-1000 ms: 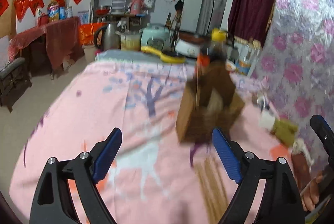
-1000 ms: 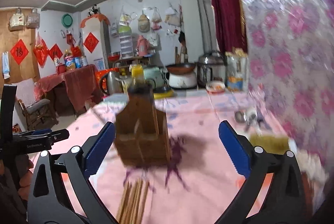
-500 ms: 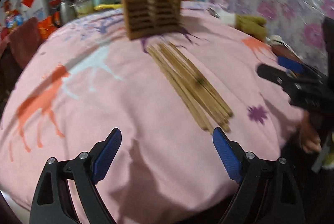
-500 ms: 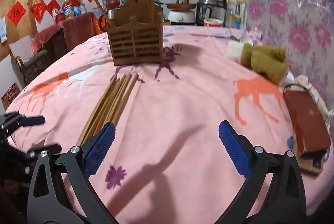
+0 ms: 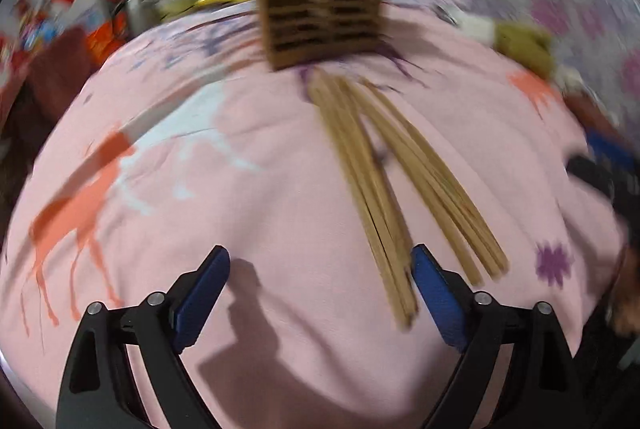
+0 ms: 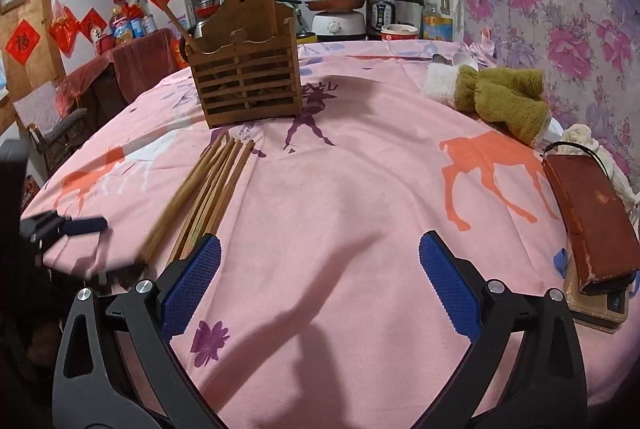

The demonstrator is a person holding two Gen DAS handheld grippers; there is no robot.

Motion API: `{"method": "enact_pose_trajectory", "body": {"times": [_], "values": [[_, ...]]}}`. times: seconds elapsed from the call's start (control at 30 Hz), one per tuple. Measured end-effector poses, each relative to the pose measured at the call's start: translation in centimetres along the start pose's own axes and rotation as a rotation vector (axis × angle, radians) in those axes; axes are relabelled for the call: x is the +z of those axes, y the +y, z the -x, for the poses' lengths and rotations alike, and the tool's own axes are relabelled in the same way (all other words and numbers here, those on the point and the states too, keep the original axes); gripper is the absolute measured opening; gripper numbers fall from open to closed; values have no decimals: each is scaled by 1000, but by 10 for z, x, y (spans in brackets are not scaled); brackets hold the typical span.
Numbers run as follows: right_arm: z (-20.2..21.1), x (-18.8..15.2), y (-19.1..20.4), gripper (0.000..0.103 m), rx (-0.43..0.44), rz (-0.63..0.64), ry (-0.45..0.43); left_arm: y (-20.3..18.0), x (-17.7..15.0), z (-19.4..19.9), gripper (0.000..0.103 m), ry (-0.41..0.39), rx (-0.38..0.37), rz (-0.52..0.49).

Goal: Organize utensils

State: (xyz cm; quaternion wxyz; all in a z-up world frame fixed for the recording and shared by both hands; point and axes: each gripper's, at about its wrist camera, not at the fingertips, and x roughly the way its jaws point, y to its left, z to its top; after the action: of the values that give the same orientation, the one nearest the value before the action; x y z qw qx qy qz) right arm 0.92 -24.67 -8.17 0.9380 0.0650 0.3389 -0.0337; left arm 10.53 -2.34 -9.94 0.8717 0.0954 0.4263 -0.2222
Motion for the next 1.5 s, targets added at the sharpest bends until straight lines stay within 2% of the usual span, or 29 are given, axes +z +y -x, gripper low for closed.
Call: {"method": "enact_pose_trajectory", "body": {"times": [0.1, 0.3, 0.43, 0.5, 0.53, 0.63, 0.67, 0.73, 0.8, 0.97, 1.17, 1.37, 1.5], "values": [[-2, -3, 7, 96, 42, 24, 18, 11, -3, 17, 90, -52, -40, 25], [-8, -14, 39, 96, 80, 157, 57, 29, -23, 10, 90, -39, -15, 106], [-16, -16, 57, 96, 83, 217, 89, 27, -26, 10, 91, -51, 29, 104], [-31, -17, 63, 95, 20, 253, 136, 23, -26, 7, 97, -51, 60, 96], [-35, -17, 61, 94, -10, 250, 144, 21, -28, 6, 97, -52, 79, 84], [-35, -10, 41, 91, -138, 165, 107, 19, -30, 6, 98, -58, 99, 81], [-35, -7, 32, 86, -179, 129, 97, 20, -30, 7, 98, -59, 97, 82], [-34, -3, 10, 79, -99, 21, 121, 20, -30, 6, 98, -61, 100, 81], [-32, -4, 5, 77, -46, -5, 119, 21, -30, 5, 98, -62, 99, 82], [-25, -7, 18, 63, -5, 69, 92, 22, -30, 6, 99, -65, 104, 81], [-27, -12, 20, 42, 12, 79, 121, 19, -31, 6, 99, -71, 109, 83], [-29, -13, 22, 42, 18, 87, 132, 19, -32, 7, 97, -71, 104, 82], [-35, -14, 20, 42, 21, 75, 159, 6, -36, 17, 97, -100, 36, 24]]}}
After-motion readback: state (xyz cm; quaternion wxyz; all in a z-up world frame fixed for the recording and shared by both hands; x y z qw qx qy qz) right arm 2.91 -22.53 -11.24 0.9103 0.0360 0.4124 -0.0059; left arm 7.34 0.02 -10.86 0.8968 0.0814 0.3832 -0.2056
